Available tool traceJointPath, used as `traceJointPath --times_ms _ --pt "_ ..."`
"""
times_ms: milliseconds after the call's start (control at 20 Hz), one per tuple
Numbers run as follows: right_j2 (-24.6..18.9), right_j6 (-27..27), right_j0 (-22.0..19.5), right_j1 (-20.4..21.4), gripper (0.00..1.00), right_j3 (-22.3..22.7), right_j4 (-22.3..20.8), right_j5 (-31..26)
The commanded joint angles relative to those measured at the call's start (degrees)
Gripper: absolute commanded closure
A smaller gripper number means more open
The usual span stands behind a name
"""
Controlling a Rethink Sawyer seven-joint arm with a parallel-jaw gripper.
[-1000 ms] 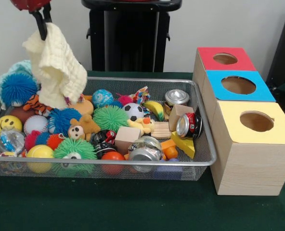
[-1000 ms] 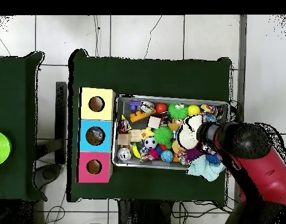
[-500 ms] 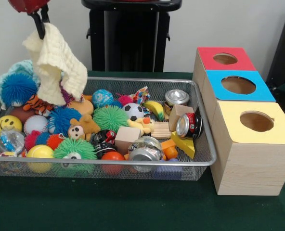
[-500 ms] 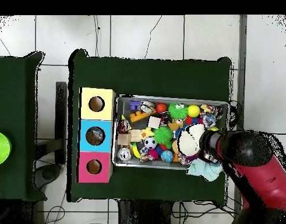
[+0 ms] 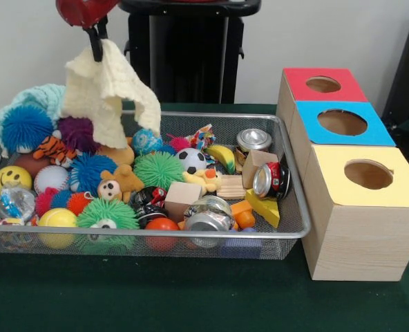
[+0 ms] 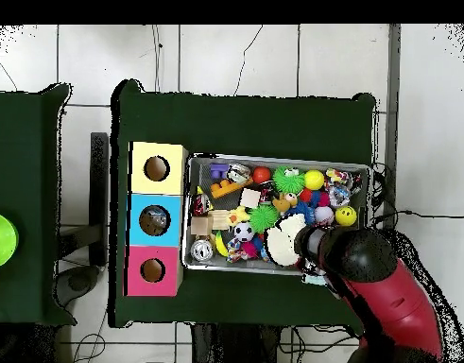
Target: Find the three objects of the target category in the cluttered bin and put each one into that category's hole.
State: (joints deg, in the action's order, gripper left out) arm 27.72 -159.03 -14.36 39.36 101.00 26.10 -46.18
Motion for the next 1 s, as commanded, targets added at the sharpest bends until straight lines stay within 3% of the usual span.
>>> traceJointPath --times_ms 50,200,350,700,850,1000 --pt "-5.9 1.9 -4.3 -1.5 1.0 5.6 -1.9 6.3" --pt "-6.7 2.4 -4.9 -2.4 1.0 5.2 -2.5 9.2" --pt "-6.4 3.4 -5.9 -2.7 1.0 3.7 -3.9 8.3" --pt "-8.5 9.1 -12.3 -4.4 1.0 -0.6 -8.0 7.7" --pt "-10.0 8.6 -13.5 -4.9 1.0 -0.8 -8.9 8.3" --pt "-12.5 6.2 -14.5 -5.1 1.0 1.4 -7.9 13.3"
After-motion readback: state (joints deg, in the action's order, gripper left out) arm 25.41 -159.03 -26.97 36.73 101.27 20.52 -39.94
